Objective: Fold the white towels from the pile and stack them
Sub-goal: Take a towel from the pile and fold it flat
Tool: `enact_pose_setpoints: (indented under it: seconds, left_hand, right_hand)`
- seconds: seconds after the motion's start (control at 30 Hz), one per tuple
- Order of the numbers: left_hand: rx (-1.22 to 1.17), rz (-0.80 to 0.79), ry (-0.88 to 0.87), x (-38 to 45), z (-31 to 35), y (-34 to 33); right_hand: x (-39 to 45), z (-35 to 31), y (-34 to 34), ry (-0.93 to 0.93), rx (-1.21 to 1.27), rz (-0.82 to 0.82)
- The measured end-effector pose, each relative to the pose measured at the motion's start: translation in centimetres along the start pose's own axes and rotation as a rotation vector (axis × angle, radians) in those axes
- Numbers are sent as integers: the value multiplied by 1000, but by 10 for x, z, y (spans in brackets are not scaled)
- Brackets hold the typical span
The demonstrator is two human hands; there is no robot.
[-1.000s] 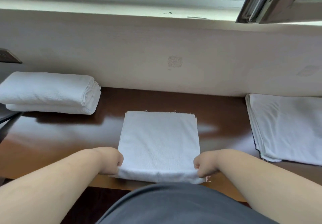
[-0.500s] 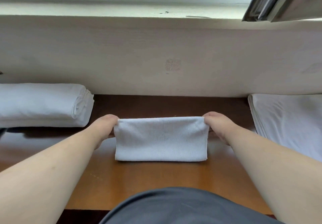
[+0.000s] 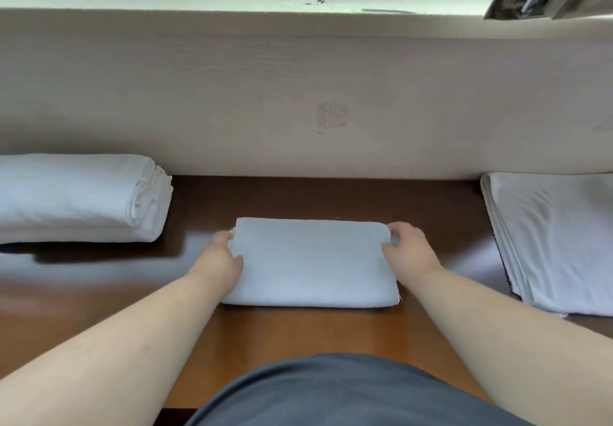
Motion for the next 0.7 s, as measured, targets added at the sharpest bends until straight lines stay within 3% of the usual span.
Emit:
enact_pose_setpoints:
  seconds: [0.1,0.17,0.27,0.4,0.47,0.6,0.7]
  left_hand:
    - [143,-17,109,-11,-33,-13]
    - [245,-88,199,-17,-56,-21]
    - [228,-140,288,-26,-77,-24]
    - [-107,-127,337,-34,-76,-22]
    - [-157,-111,356,-33,-71,-20]
    - [-15,-157,346,-27,-64,-25]
    - [-5,-106,258,-20,-63,-22]
  right_hand:
    - [-27,-18,-20,93,-207,-155]
    - [-47,-13,-39,44,-315,-290]
    - [-67,13,-30,-221,-173,-173]
    - [-77,26,-25,-464,197,-43]
    - [-82,28,-25,-584,321,-1]
    - [-84,29,-29,-669,323,-46]
    - [-90,32,-36,-669,302,-93]
Point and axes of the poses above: each hand's wrist, its own x-axis towards the middle knuckle, its own y-axis out of the back of the hand, z = x × y, the point moved 10 cm from there along x, towards the middle knuckle, and after that the axes turned 12 degrees about y, right-handed, at the moved point
